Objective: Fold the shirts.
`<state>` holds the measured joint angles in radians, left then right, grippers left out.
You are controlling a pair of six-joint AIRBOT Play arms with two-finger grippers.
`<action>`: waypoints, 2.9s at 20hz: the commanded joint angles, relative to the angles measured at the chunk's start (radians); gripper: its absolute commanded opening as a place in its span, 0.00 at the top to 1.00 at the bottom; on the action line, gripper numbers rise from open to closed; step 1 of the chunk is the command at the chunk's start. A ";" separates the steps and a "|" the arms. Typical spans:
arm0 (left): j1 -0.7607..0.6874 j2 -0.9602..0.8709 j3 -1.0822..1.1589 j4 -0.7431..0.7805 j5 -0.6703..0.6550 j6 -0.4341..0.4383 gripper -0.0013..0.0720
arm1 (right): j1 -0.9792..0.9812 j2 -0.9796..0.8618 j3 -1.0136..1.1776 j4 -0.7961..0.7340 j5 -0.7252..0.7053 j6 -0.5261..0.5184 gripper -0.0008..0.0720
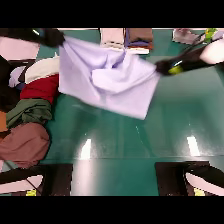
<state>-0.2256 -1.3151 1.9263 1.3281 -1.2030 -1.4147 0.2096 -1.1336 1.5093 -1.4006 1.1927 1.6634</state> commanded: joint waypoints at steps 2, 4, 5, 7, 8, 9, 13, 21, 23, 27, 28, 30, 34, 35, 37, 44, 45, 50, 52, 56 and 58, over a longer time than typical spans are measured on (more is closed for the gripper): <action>0.001 0.181 0.089 0.009 0.087 0.022 0.95 | -0.116 0.199 0.237 -0.041 0.099 -0.035 0.97; 0.001 0.195 0.088 0.007 0.087 0.051 0.95 | -0.122 0.235 0.302 -0.041 0.127 -0.035 0.97; 0.001 0.189 0.080 0.008 0.085 0.064 0.95 | -0.121 0.246 0.323 -0.040 0.138 -0.035 0.97; 0.001 0.165 0.045 0.008 0.086 0.064 0.95 | -0.120 0.248 0.342 -0.023 0.179 -0.034 0.97; 0.001 0.142 0.023 0.008 0.085 0.072 0.95 | -0.113 0.239 0.341 -0.002 0.216 -0.033 0.97; 0.001 0.112 0.001 0.009 0.077 0.090 0.95 | -0.096 0.224 0.339 0.017 0.264 -0.031 0.97; 0.001 -0.056 -0.053 0.011 0.066 0.092 0.95 | 0.087 0.176 0.191 0.038 0.328 0.000 0.97; 0.001 -0.291 -0.053 0.064 -0.012 0.071 0.90 | 0.220 0.085 -0.175 0.038 0.089 0.020 0.96; 0.008 -0.274 -0.052 0.133 -0.024 -0.006 0.15 | 0.171 0.069 -0.179 0.040 0.088 0.019 0.91; 0.061 -0.226 -0.053 0.135 -0.204 -0.102 0.14 | 0.056 0.096 -0.179 0.040 0.093 0.019 0.36; 0.061 -0.226 -0.064 0.135 -0.246 -0.117 0.14 | 0.029 0.112 -0.179 0.040 0.094 0.019 0.36; 0.048 -0.217 -0.145 0.071 -0.232 -0.154 0.14 | -0.019 0.139 -0.179 0.040 0.094 0.019 0.36; -0.089 -0.216 -0.389 0.046 -0.130 -0.218 0.14 | -0.064 0.159 -0.179 0.046 0.105 0.019 0.29; -0.135 -0.216 -0.444 0.036 -0.090 -0.238 0.14 | -0.064 0.158 -0.179 0.045 0.110 0.019 0.29; -0.218 -0.217 -0.534 -0.032 -0.006 -0.262 0.14 | -0.063 0.156 -0.179 0.046 0.107 0.019 0.29; -0.368 -0.230 -0.638 -0.128 0.127 -0.377 0.14 | -0.063 0.156 -0.179 0.046 0.087 0.019 0.29; -0.380 -0.237 -0.638 -0.129 0.153 -0.396 0.14 | -0.063 0.156 -0.179 0.047 0.088 0.020 0.29; -0.428 -0.313 -0.637 -0.183 0.227 -0.426 0.14 | -0.063 0.156 -0.179 0.048 0.091 0.020 0.29; -0.428 -0.327 -0.637 -0.237 0.298 -0.426 0.14 | -0.054 0.156 -0.179 0.047 0.091 0.023 0.29; -0.426 -0.327 -0.637 -0.217 0.359 -0.428 0.33 | -0.015 0.156 -0.179 0.045 0.090 0.023 0.29; -0.405 -0.323 -0.636 -0.202 0.355 -0.413 0.94 | -0.012 0.156 -0.179 0.043 0.094 0.023 0.29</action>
<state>-0.6456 -1.6371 1.2900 1.1168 -0.8776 -1.8378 0.1848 -0.9783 1.3304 -1.3540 1.2827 1.6852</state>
